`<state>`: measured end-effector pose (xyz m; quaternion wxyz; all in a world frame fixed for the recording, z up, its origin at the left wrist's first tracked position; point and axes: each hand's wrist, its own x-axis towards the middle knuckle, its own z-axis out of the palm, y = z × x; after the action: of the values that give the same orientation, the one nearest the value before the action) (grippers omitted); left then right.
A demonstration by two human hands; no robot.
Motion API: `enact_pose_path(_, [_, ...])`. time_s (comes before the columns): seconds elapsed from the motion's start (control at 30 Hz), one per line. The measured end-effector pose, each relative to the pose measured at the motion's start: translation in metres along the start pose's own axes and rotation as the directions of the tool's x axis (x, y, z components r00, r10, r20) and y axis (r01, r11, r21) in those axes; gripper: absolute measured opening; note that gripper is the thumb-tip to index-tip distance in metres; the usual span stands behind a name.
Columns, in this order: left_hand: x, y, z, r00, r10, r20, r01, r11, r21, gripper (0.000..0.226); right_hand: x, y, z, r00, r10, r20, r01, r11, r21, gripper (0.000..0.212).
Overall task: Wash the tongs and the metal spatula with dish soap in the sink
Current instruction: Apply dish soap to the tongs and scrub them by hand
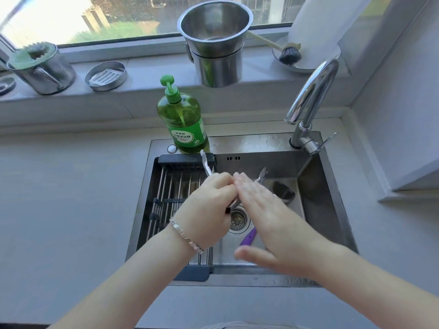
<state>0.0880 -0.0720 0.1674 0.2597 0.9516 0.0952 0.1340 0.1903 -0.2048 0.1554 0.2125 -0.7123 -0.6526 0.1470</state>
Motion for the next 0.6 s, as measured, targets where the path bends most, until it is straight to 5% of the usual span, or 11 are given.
enact_pose_path(0.3, [-0.002, -0.007, 0.005, 0.981, 0.109, -0.158, -0.105, 0.994, 0.032, 0.025, -0.002, -0.012, 0.002, 0.998, -0.003, -0.069, 0.017, 0.978, 0.206, 0.093])
enact_pose_path(0.4, [-0.003, -0.008, 0.006, 0.979, 0.114, -0.167, -0.113, 0.993, 0.017, 0.019, 0.001, -0.005, 0.0, 0.991, 0.076, -0.112, -0.07, 0.996, 0.05, 0.093])
enact_pose_path(0.6, [-0.01, -0.016, 0.007, 0.938, 0.257, -0.231, -0.26, 0.966, 0.018, 0.025, -0.005, -0.011, -0.001, 0.988, -0.066, -0.139, 0.06, 0.997, -0.047, 0.088])
